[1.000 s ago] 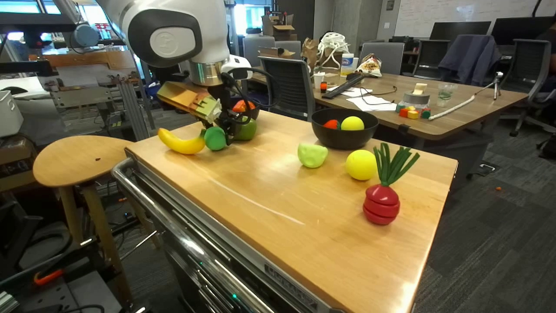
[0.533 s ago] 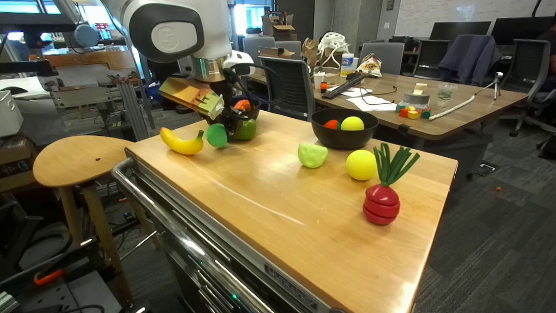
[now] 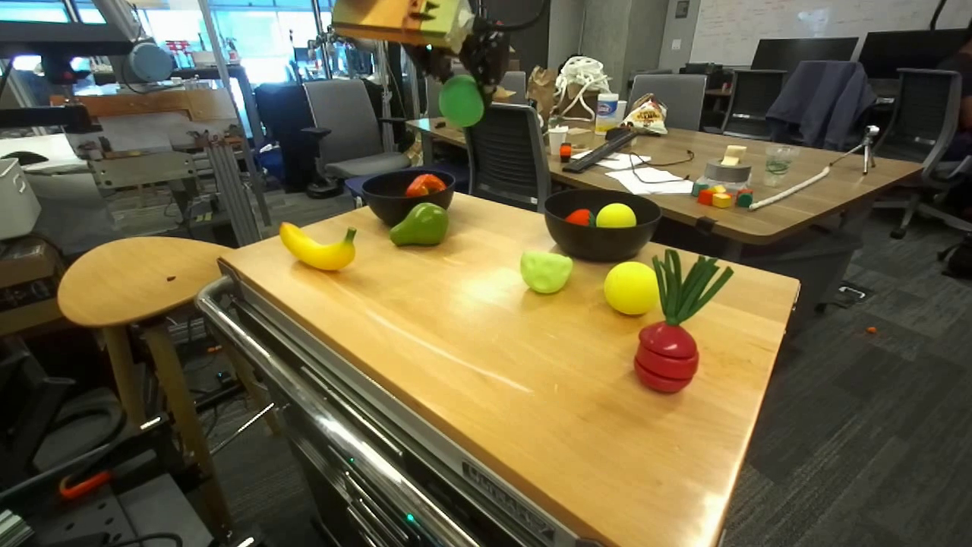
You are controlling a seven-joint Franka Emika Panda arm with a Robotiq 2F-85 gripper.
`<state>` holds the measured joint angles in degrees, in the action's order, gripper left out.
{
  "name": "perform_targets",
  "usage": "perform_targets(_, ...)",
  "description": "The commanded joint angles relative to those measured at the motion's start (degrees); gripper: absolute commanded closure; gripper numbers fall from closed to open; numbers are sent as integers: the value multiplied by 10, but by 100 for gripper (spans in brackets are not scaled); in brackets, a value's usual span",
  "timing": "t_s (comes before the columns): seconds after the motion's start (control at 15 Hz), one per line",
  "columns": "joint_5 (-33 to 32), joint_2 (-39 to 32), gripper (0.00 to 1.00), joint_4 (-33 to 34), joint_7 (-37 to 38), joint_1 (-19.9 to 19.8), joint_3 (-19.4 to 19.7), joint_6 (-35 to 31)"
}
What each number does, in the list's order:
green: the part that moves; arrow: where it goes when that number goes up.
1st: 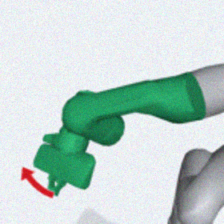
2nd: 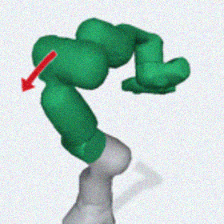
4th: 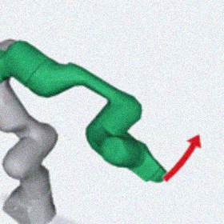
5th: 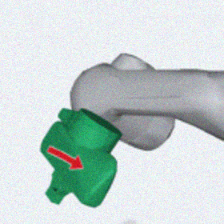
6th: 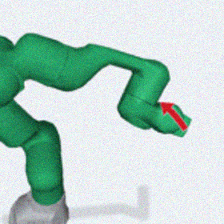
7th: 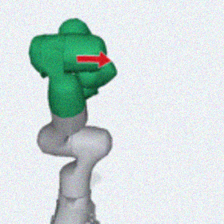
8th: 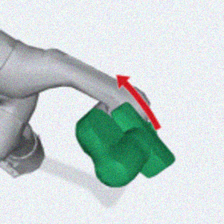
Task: Put the plush fruits in the two black bowls
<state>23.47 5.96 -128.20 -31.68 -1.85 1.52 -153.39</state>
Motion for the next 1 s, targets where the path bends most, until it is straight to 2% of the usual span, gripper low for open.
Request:
perform_targets(0.0,50,-68,77,50,-50,3,19,-128)
perform_targets(0.13,65,-118,77,69,-66,5,21,-216)
perform_targets(0.4,44,-229,77,119,-47,-2,22,-315)
perform_targets(0.8,42,-321,77,168,-26,18,72,-312)
perform_targets(0.87,-59,-322,77,160,66,-1,69,-306)
perform_targets(0.93,-81,-325,77,163,85,-1,74,-295)
